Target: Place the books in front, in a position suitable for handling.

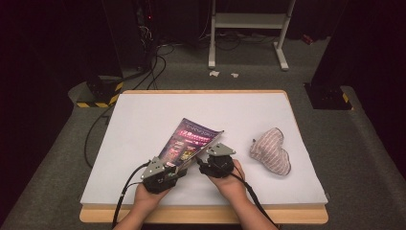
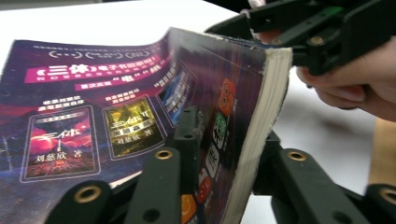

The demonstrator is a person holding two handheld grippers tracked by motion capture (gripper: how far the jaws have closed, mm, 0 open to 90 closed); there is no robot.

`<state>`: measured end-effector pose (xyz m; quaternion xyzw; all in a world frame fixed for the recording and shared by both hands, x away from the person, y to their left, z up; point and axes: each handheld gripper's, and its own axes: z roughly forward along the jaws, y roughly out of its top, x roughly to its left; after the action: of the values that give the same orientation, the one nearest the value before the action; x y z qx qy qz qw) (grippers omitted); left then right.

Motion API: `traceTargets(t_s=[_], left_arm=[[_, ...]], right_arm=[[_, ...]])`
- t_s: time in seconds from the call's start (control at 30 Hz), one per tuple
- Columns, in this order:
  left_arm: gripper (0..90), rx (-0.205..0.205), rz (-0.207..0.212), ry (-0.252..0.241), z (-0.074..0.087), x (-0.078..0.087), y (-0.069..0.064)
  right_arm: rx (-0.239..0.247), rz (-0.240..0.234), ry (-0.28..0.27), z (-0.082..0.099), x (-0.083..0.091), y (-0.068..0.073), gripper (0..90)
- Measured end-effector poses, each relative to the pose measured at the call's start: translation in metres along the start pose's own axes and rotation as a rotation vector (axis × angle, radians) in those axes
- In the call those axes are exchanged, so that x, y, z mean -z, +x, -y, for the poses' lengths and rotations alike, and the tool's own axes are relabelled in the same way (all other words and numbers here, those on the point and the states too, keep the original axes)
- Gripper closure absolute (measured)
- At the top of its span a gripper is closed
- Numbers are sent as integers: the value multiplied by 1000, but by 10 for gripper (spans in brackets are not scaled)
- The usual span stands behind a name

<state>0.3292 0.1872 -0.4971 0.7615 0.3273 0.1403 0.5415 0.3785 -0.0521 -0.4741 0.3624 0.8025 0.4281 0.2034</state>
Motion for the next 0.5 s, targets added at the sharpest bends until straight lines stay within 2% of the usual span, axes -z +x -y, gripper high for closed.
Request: traceTargets(t_s=[0.13, 0.23, 0.4, 0.5], left_arm=[[626, 17, 34, 9, -2, 5, 7], [592, 2, 49, 11, -2, 11, 10], [573, -10, 33, 18, 1, 18, 10], [565, -2, 34, 26, 6, 21, 9]], right_arm=[[-12, 3, -2, -1, -1, -3, 374], [-19, 5, -3, -2, -1, -6, 379], [-18, 9, -2, -3, -1, -9, 382], [-19, 11, -3, -3, -1, -12, 384]])
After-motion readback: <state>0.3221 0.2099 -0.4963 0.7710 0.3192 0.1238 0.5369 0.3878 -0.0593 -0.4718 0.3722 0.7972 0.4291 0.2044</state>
